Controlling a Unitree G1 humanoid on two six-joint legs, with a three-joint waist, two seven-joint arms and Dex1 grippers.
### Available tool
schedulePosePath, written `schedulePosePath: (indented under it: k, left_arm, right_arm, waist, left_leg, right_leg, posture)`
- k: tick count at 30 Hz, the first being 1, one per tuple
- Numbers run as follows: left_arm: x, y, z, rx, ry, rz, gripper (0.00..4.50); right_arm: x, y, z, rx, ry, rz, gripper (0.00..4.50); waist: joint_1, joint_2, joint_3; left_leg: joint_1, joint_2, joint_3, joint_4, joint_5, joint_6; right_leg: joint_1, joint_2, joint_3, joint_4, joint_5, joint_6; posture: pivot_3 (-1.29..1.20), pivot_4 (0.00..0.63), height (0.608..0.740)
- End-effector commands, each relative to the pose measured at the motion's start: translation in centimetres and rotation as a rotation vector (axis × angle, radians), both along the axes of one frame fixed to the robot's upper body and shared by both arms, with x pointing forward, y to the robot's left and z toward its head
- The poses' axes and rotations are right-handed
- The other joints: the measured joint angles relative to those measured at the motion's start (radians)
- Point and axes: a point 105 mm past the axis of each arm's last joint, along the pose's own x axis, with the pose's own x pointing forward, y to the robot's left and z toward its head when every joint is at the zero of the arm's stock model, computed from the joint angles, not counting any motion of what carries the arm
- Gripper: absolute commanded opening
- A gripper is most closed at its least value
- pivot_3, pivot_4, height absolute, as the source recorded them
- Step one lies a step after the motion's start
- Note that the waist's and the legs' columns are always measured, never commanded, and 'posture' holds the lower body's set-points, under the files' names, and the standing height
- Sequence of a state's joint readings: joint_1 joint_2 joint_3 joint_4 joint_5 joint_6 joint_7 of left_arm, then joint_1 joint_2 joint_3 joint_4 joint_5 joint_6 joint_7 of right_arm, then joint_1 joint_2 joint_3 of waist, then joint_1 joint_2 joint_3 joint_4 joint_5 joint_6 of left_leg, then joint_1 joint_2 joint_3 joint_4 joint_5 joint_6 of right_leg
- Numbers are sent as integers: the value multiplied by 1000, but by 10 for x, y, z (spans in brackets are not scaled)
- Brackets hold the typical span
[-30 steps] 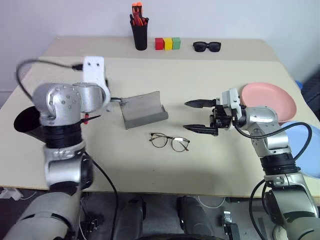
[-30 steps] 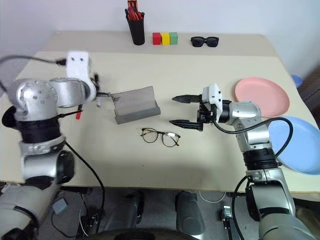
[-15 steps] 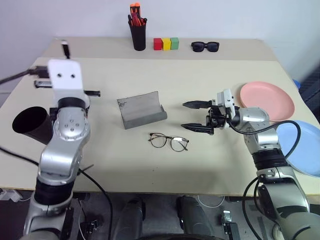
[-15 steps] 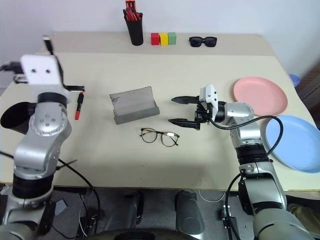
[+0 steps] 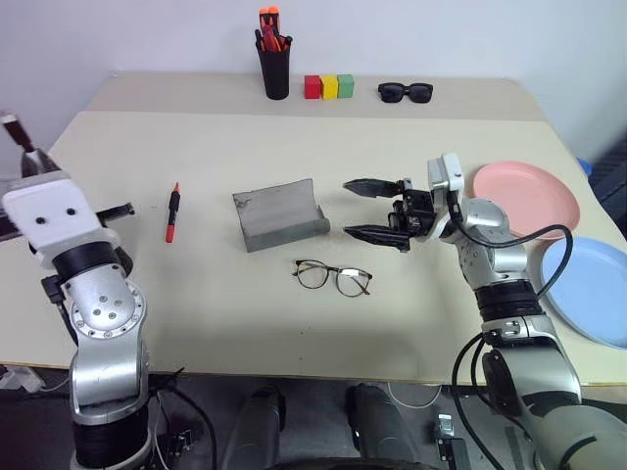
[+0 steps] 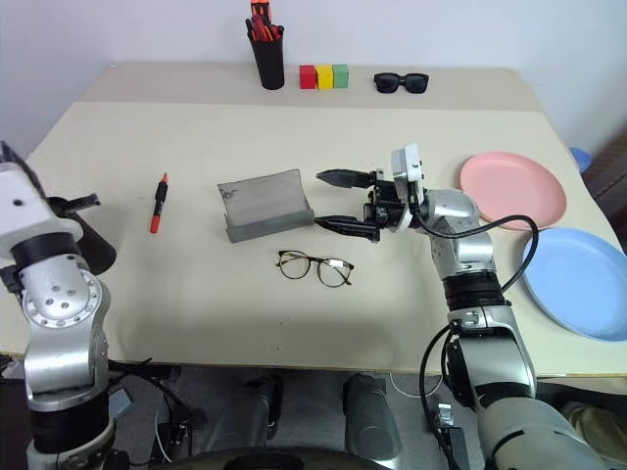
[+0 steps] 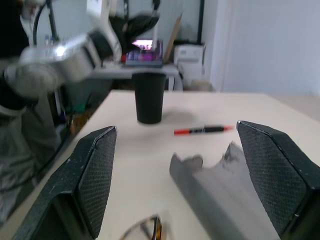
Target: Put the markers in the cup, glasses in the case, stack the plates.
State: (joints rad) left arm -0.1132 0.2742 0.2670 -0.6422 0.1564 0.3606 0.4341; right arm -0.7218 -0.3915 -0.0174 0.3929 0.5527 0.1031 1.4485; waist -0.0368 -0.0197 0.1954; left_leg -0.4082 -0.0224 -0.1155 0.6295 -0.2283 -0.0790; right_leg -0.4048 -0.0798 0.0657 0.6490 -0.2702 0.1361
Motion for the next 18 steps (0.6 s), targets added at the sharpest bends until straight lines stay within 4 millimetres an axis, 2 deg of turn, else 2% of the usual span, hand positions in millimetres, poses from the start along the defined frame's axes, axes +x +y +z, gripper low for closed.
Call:
schedulePosePath:
  k: [1,10,18]
  left_arm:
    - [-13,3,11,27,-66,45,11]
    - [-18,16,3,32,-53,124,11]
    - [-9,32,-20,-58,-34,181,11]
  right_arm:
    - [-3,4,23,60,-51,23,3922]
    - [-4,9,22,75,-32,44,3922]
    - [-10,20,24,75,-19,73,3922]
  waist:
    - [-1,0,0]
    - [-4,0,0]
    - [-3,0,0]
  left_leg:
    - [0,0,0,0,0,0]
    - [0,0,0,0,0,0]
    - [0,0,0,0,0,0]
  right_leg:
    - [0,0,0,0,0,0]
    - [0,0,0,0,0,0]
    - [0,0,0,0,0,0]
  posture:
    - [0,150,740]
    - [0,150,740]
    - [0,150,740]
